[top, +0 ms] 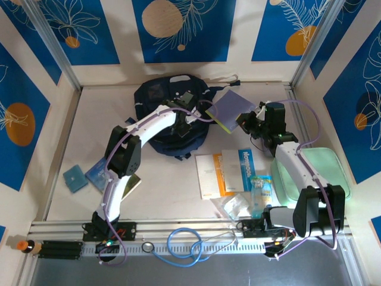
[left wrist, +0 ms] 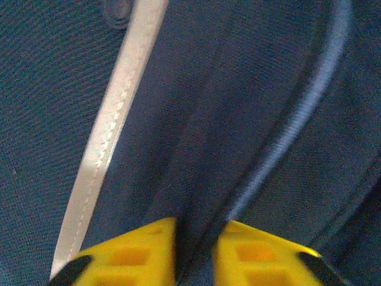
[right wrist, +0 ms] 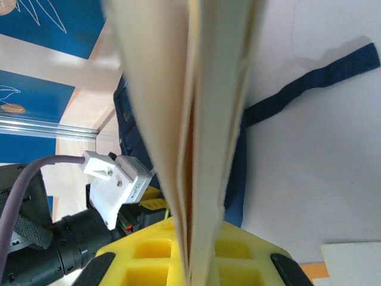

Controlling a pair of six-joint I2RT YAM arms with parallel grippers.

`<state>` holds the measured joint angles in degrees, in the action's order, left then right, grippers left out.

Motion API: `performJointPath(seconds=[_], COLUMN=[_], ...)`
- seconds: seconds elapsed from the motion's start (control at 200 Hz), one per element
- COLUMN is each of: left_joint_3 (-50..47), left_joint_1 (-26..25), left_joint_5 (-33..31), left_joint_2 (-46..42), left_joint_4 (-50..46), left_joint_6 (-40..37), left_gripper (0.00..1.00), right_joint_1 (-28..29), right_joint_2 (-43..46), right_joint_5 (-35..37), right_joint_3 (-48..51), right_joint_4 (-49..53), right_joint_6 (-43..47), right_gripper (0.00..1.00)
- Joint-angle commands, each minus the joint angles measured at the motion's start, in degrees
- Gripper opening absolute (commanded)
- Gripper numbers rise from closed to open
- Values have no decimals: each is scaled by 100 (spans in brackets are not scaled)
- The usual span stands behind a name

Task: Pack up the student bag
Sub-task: Open the student bag at the top-center of the table.

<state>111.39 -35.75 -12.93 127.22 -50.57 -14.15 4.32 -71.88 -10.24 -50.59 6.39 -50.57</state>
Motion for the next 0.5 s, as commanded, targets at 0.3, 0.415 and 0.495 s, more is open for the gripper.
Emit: performJointPath(seconds=[0.3, 0.415, 0.495], left_joint_3=[-244, -530, -634], left_joint_1=[251, 373, 384], left_joint_5=[-50, -269, -157], left_joint_2=[-1326, -1876, -2126], left_joint_4=[872, 1484, 1807], left_joint_6=[696, 1200, 1301], left_gripper=[0, 0, 0], right_joint_1=[110, 100, 152], right_joint_2=[535, 654, 676], right_joint_5=[911, 1067, 654], right_joint_3=[274, 393, 431], right_joint_4=[416, 651, 483], right_joint_6=[-3, -306, -396], right_gripper=[0, 0, 0])
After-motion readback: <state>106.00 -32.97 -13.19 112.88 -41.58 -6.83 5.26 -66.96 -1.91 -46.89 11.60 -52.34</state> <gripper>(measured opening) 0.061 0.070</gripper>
